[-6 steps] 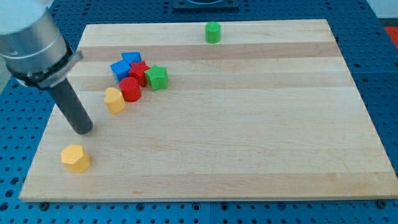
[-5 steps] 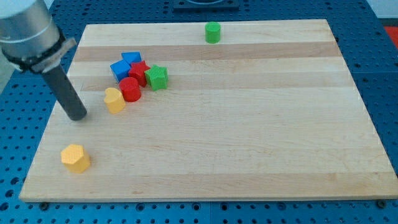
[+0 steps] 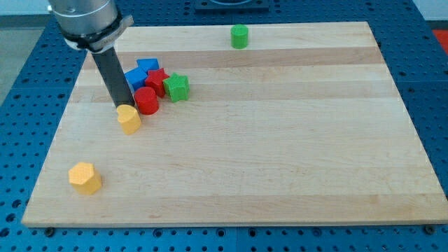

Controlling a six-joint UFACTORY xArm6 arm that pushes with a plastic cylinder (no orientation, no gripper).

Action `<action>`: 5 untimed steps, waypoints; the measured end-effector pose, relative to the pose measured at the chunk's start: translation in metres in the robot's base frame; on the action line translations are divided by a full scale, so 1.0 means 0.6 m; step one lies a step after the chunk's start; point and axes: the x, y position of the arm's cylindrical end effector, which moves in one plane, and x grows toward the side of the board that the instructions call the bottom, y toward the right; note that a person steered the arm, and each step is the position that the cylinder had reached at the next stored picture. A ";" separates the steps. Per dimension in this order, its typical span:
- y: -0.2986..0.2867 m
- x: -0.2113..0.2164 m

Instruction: Slide the yellow heart parallel to the red circle

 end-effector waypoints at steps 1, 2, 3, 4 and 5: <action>0.004 0.032; 0.026 0.035; 0.065 0.036; 0.072 0.067; 0.067 0.090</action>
